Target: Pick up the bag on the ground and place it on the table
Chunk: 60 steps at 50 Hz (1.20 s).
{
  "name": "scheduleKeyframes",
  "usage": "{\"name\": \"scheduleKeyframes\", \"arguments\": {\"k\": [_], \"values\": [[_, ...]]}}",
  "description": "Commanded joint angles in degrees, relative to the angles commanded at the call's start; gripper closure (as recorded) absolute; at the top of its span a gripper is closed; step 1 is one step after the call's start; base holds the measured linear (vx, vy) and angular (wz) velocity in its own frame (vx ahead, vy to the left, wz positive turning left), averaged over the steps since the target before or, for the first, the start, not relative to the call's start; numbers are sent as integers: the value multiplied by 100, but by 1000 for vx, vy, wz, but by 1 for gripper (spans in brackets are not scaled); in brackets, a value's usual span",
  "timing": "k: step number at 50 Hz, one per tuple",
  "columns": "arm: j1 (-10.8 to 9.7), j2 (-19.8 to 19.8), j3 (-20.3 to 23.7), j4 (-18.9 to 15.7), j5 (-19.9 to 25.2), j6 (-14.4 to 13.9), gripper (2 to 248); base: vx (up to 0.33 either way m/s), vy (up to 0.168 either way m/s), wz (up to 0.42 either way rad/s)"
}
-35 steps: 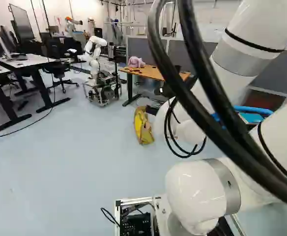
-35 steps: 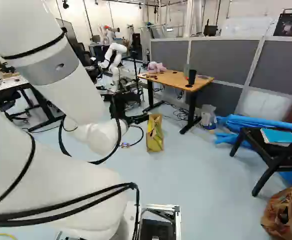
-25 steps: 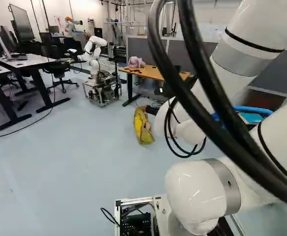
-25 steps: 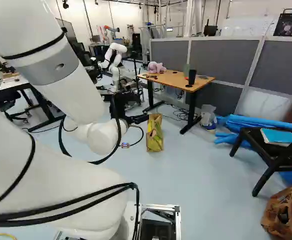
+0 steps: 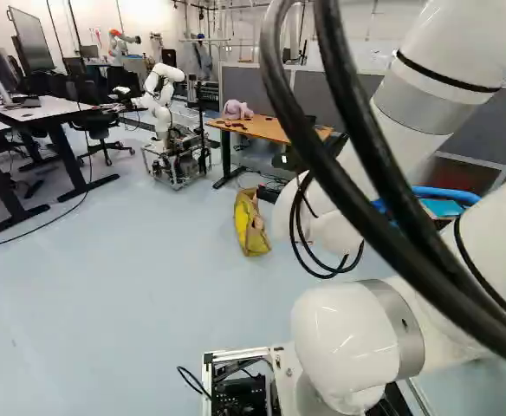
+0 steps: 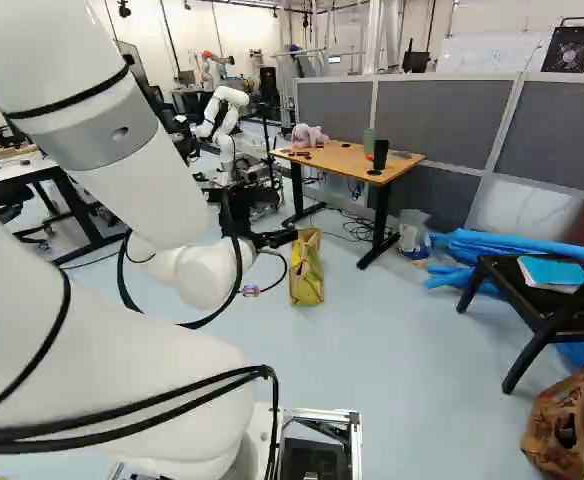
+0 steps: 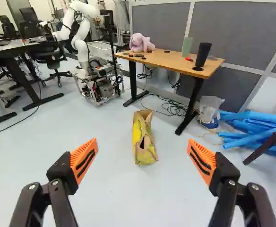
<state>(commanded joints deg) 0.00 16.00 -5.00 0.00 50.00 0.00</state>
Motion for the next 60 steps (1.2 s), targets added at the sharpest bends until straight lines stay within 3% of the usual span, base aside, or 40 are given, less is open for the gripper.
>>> {"name": "scheduleKeyframes", "arguments": {"k": [60], "values": [[0, 0, 0, 0, 0, 0, 3, 131, 0, -13]]}}
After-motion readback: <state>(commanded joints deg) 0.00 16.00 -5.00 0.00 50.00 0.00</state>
